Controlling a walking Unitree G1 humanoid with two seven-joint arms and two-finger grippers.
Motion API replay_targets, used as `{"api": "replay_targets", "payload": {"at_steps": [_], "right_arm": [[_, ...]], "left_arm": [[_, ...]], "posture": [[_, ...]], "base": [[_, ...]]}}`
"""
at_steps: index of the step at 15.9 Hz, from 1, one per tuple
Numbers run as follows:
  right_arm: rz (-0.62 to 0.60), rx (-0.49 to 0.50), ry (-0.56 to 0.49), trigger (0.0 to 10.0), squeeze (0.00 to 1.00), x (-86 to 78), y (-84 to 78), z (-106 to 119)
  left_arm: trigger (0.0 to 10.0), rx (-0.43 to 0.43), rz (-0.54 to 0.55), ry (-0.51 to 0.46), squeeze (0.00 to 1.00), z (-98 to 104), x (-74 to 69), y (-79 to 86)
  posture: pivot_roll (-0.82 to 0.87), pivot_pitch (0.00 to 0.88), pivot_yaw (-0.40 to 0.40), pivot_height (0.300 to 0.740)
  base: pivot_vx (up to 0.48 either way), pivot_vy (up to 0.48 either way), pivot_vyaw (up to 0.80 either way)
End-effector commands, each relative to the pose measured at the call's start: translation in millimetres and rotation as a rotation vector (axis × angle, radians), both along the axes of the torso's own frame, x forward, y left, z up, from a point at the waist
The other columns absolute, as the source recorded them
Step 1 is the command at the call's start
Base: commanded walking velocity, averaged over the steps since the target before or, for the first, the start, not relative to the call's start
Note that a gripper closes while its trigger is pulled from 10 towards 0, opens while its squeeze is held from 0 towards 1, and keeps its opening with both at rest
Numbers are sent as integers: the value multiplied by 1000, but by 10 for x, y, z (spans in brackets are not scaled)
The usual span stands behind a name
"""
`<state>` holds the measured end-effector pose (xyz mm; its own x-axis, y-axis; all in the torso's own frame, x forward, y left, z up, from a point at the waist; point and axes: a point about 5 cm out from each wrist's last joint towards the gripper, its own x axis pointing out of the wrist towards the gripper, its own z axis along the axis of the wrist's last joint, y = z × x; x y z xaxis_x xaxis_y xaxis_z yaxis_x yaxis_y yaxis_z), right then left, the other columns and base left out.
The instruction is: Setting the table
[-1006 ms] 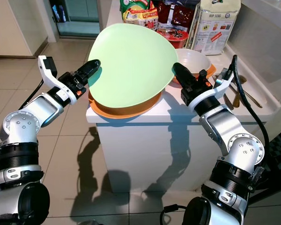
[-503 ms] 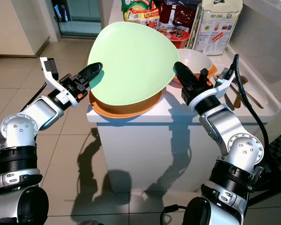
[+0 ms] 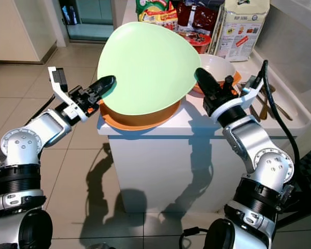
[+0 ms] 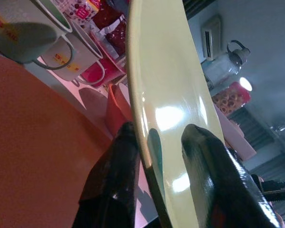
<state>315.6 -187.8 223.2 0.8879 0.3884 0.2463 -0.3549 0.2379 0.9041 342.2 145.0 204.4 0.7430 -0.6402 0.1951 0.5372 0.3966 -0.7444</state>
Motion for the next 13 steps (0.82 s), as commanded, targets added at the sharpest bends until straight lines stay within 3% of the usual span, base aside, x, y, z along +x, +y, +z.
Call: {"api": "replay_targets", "payload": {"at_steps": [1, 6, 7, 8, 9, 10, 13], "right_arm": [[-3, 14, -17, 0, 0, 4, -13, 44], [-18, -8, -6, 0, 0, 5, -32, 21], [-50, -59, 24, 0, 0, 18, -56, -26], [-61, -77, 35, 4510, 0, 21, -62, -50], [-60, -85, 42, 9922, 0, 17, -59, -75], [-50, -67, 37, 10000, 1000, 16, -43, -78], [-29, -43, 40, 10000, 1000, -17, 12, -134]], "left_arm": [[0, 1, -32, -27, 0, 50, -31, -18], [0, -12, -36, -31, 0, 55, -42, -5], [0, -11, -38, -30, 0, 41, -54, -8], [0, -10, -37, -27, 0, 31, -60, -8], [0, -7, -33, -23, 0, 15, -67, -5], [0, -7, -27, -21, 0, 16, -69, 2], [0, -16, 13, -6, 0, -20, -98, 61]], "posture": [[19, 0, 16, 740], [17, 0, 20, 740], [17, 0, 20, 740], [19, 0, 18, 740], [21, 0, 16, 740], [25, 0, 13, 740], [13, 0, 15, 740]], "base": [[0, 0, 0], [0, 0, 0], [0, 0, 0], [0, 0, 0], [0, 0, 0], [0, 0, 0], [0, 0, 0]]}}
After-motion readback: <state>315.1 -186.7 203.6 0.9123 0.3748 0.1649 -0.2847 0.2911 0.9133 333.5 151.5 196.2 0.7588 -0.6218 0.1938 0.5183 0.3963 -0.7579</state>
